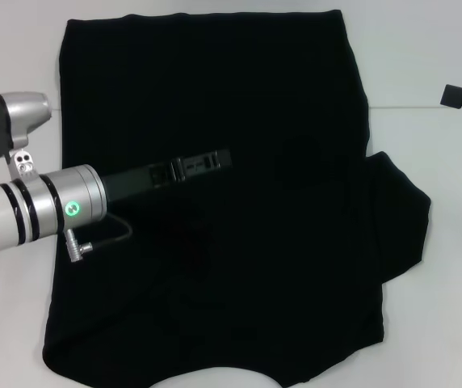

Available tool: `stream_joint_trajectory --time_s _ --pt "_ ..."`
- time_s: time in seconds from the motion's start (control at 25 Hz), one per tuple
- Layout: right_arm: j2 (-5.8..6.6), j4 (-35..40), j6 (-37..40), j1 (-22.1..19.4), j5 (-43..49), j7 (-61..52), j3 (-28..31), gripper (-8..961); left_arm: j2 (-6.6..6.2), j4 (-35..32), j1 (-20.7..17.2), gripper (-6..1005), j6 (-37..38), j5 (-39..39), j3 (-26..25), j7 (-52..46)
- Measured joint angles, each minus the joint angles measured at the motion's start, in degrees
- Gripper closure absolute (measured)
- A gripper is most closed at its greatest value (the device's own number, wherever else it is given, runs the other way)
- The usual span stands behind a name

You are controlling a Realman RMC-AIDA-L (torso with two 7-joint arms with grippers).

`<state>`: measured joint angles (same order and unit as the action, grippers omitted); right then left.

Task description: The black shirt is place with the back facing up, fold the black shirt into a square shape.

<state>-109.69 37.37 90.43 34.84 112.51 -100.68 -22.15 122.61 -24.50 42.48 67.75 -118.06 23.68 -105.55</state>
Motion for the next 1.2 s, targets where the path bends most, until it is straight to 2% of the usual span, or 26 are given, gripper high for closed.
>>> stream_joint_trajectory --time_s 0.2,0.36,0.56,0.6,0.88,1.04,1.2 --pt "0.13 0.17 0.05 -0.1 0.15 -0.1 0.0 11 -0.16 -1.15 -1.96 123 3.24 3.71 -0.29 0.12" --pt "0.69 0.31 0.06 -0.12 1.07 -1.96 -0.04 11 -0.4 -3.28 -3.85 124 7.79 4.38 -0.3 2.73" --pt "1.98 0.57 -0.74 -0.26 4.7 -8.93 -0.08 11 -0.41 -5.75 -6.3 125 17.5 4.29 -0.04 15.76" --pt "2.34 0.58 -1.08 -0.33 5.62 -11.02 -0.09 11 -0.19 -6.26 -6.91 125 20.58 4.27 0.06 22.41" --pt "3.79 1.86 -1.96 -1.84 9.73 -23.79 -0.13 11 0.87 -6.31 -8.45 127 23.38 3.84 1.24 44.53" --pt "4.69 2.18 -2.15 -2.41 14.76 -31.09 -0.03 11 1.37 -6.36 -9.44 127 23.59 3.65 3.97 50.8" --pt "4.88 2.03 -3.44 -2.47 19.2 -34.8 0.09 11 1.4 -6.39 -9.62 128 23.62 2.4 5.15 52.31"
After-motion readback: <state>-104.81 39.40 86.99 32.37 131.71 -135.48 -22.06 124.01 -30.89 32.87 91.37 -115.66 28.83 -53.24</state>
